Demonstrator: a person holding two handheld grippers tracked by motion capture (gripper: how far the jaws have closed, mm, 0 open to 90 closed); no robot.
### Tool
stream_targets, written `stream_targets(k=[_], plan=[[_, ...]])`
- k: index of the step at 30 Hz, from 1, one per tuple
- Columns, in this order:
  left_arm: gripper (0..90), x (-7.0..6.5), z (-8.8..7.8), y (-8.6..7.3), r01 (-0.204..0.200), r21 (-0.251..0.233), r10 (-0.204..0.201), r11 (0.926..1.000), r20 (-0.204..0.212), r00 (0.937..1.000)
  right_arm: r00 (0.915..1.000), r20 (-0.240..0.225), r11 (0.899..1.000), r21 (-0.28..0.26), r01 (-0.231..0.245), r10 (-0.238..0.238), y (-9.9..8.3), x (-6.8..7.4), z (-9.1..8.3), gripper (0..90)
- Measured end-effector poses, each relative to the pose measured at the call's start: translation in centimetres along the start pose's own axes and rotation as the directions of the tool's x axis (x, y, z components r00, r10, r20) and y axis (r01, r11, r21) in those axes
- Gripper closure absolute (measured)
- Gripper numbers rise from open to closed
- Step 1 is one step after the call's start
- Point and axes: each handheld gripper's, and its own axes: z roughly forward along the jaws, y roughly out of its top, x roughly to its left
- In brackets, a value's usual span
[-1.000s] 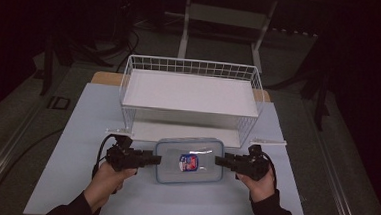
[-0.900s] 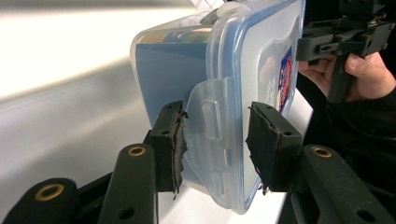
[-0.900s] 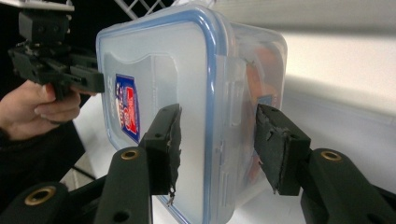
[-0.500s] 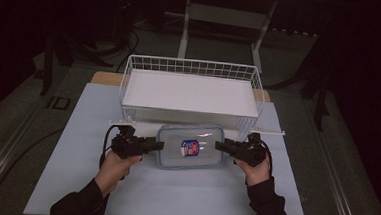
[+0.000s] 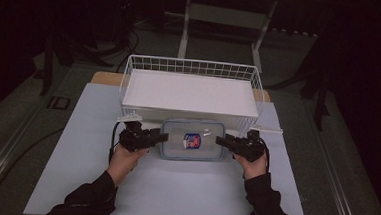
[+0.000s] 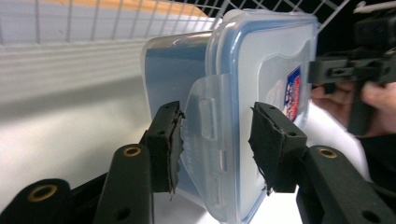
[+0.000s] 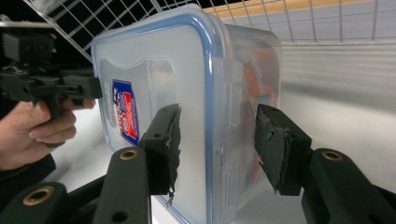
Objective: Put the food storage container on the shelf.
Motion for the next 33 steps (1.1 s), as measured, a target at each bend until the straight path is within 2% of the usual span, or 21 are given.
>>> stream_targets(k=[5, 8, 10, 11, 13, 14, 15, 16, 17, 18, 19, 21, 22, 24, 27, 29, 30, 33], plan=[[52.5, 0.2, 0.9, -0.1, 0.008, -0.019, -0.008, 0.9998, -0.006, 1.0, 0.9998, 0.015, 1.0, -0.014, 0.013, -0.013, 0.1, -0.7, 0.1, 51.1], [52.5, 0.0, 1.2, 0.1, -0.026, -0.03, 0.026, 0.9992, -0.016, 0.9995, 1.0, 0.005, 0.999, -0.035, 0.001, -0.001, 0.0, -1.2, 0.0, 51.1], [53.8, -0.2, 1.1, 0.4, -0.032, -0.076, 0.03, 0.9966, -0.032, 0.999, 0.9999, -0.003, 0.999, -0.042, -0.016, 0.015, 0.0, -1.5, 0.1, 51.1], [60.3, 0.0, 0.9, 0.8, -0.045, -0.103, 0.04, 0.9937, -0.052, 0.9979, 0.9999, -0.004, 0.999, -0.036, -0.014, 0.014, 0.0, -1.5, 0.2, 51.0], [64.4, 0.3, 1.0, 0.9, -0.031, -0.127, 0.024, 0.9914, -0.055, 0.9982, 0.9997, 0.001, 0.999, -0.037, -0.025, 0.025, 0.0, -1.4, 0.4, 50.8], [64.3, 0.4, 1.0, 0.8, -0.04, -0.131, 0.033, 0.9906, -0.052, 0.9981, 0.9995, 0.005, 0.999, -0.034, -0.03, 0.03, 0.0, -1.4, 0.4, 50.5], [64.3, 0.4, 1.1, 0.7, -0.027, -0.132, 0.019, 0.9908, -0.057, 0.9982, 0.9995, 0.016, 0.999, -0.036, -0.025, 0.025, 0.0, -1.5, 0.4, 50.3], [64.1, 0.1, 1.2, 0.7, -0.031, -0.122, 0.019, 0.992, -0.099, 0.9949, 0.9989, 0.047, 0.999, -0.04, -0.008, 0.01, -0.1, -1.4, 0.5, 56.2], [61.9, 0.1, 1.5, 0.6, -0.04, -0.111, 0.027, 0.993, -0.116, 0.9929, 0.9976, 0.066, 0.998, -0.059, 0.023, -0.019, 0.0, -1.2, 0.2, 65.5], [60.3, 0.1, 1.6, 0.4, 0.005, -0.123, -0.017, 0.9923, -0.095, 0.9954, 0.9944, 0.102, 0.998, -0.044, 0.034, -0.029, 0.2, -0.9, 0.2, 65.4], [60.2, 0.4, 1.7, 0.3, -0.018, -0.134, 0.005, 0.9908, -0.097, 0.9953, 0.9932, 0.112, 0.999, -0.034, 0.037, -0.033, 0.3, -0.8, 0.3, 64.0], [57.9, 0.5, 2.0, 0.2, -0.039, -0.13, 0.024, 0.9907, -0.117, 0.9928, 0.9918, 0.122, 0.999, -0.022, 0.04, -0.038, 0.3, -0.7, 0.7, 56.9], [55.6, 0.4, 2.3, 0.0, -0.02, -0.125, 0.004, 0.9919, -0.126, 0.992, 0.991, 0.129, 0.999, -0.012, 0.038, -0.036, 0.2, -0.5, 1.0, 52.7], [53.0, 0.7, 2.5, -0.1, 0.001, -0.125, -0.017, 0.9921, -0.128, 0.9916, 0.9865, 0.154, 0.998, -0.015, 0.06, -0.057, 0.1, -0.3, 1.3, 52.8], [52.4, 0.9, 2.6, -0.2, -0.001, -0.137, -0.017, 0.9906, -0.131, 0.9912, 0.9826, 0.177, 0.998, -0.017, 0.061, -0.057, 0.2, -0.1, 1.4, 52.2], [49.3, 0.7, 2.9, -0.1, -0.008, -0.131, -0.011, 0.9914, -0.144, 0.9896, 0.9737, 0.217, 0.997, -0.019, 0.075, -0.069, 0.3, 0.1, 1.6, 48.6], [48.3, 0.7, 2.9, -0.2, -0.009, -0.139, -0.012, 0.9903, -0.149, 0.9888, 0.9722, 0.225, 0.997, -0.018, 0.071, -0.065, 0.4, 0.1, 1.6, 46.9], [45.6, 0.9, 3.1, -0.2, 0.007, -0.147, -0.03, 0.9891, -0.157, 0.9872, 0.9682, 0.243, 0.998, -0.025, 0.066, -0.058, 0.5, 0.1, 1.8, 45.0]])
